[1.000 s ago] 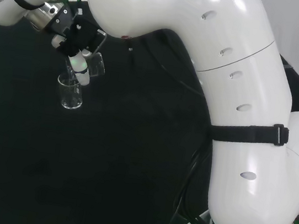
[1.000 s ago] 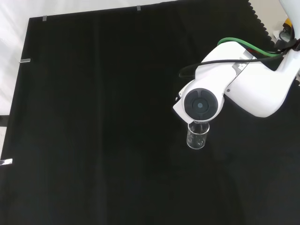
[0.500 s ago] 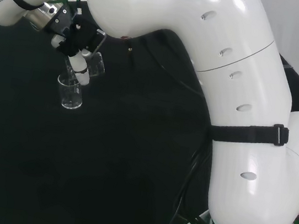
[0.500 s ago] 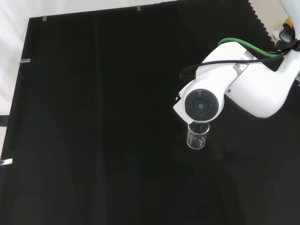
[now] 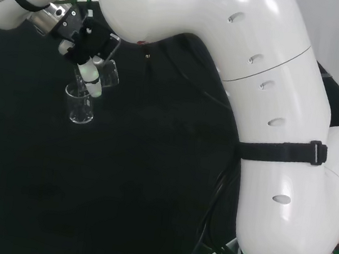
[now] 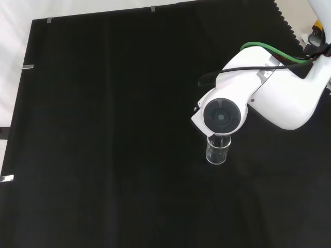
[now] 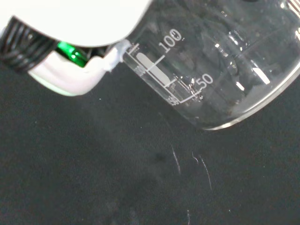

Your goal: Pour the water from the handheld beaker into the one on the table.

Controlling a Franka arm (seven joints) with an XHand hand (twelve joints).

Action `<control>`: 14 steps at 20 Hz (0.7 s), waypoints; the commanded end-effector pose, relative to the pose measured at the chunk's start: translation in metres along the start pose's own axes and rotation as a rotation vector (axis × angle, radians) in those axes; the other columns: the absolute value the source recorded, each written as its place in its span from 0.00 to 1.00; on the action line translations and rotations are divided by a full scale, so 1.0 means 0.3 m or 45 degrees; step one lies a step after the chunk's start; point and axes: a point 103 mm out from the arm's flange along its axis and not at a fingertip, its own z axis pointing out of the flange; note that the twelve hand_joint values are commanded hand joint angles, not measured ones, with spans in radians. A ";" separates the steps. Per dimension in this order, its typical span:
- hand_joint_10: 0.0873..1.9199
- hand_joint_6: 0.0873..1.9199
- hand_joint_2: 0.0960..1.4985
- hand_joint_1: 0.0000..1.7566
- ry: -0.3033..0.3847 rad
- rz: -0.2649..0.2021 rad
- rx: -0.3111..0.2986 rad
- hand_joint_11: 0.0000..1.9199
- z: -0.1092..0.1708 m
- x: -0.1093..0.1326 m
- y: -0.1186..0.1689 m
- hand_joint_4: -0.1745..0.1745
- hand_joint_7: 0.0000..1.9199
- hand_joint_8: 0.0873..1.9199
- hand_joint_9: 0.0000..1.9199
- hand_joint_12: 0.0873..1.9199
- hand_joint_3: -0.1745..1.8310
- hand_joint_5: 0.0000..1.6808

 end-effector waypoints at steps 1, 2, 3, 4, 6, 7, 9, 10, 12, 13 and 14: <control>0.00 0.15 0.43 0.73 -0.004 0.001 0.003 0.67 -0.003 0.004 0.000 0.06 0.81 0.03 0.86 0.36 0.34 0.83; 0.00 0.19 0.42 0.71 -0.005 0.001 0.004 0.67 -0.004 0.004 0.000 0.14 0.84 0.02 0.86 0.36 0.37 0.81; 0.00 0.23 0.40 0.69 -0.004 0.001 0.004 0.67 -0.004 0.004 0.000 0.20 0.86 0.01 0.86 0.36 0.40 0.80; 0.00 0.26 0.39 0.69 -0.004 0.001 0.004 0.67 -0.004 0.004 0.000 0.24 0.87 0.00 0.86 0.37 0.41 0.79; 0.00 0.28 0.38 0.68 -0.005 0.002 0.003 0.67 -0.005 0.004 0.000 0.27 0.87 0.00 0.86 0.37 0.43 0.78; 0.00 0.29 0.38 0.68 -0.004 0.002 0.003 0.67 -0.005 0.004 0.000 0.28 0.88 0.00 0.86 0.37 0.43 0.78; 0.00 0.29 0.38 0.68 -0.003 0.003 0.001 0.67 -0.006 0.004 -0.001 0.28 0.88 0.00 0.86 0.37 0.43 0.78; 0.00 0.29 0.38 0.68 0.000 0.003 -0.004 0.67 -0.007 0.003 -0.001 0.28 0.88 0.00 0.86 0.37 0.43 0.78; 0.00 0.29 0.38 0.68 0.017 -0.004 -0.020 0.67 -0.007 -0.001 -0.004 0.28 0.88 0.00 0.86 0.37 0.43 0.77; 0.00 0.29 0.38 0.68 0.027 -0.006 -0.033 0.67 -0.007 -0.006 -0.007 0.28 0.88 0.00 0.86 0.37 0.43 0.77; 0.00 0.29 0.38 0.68 0.039 -0.007 -0.050 0.67 -0.007 -0.012 -0.011 0.28 0.88 0.00 0.86 0.37 0.43 0.77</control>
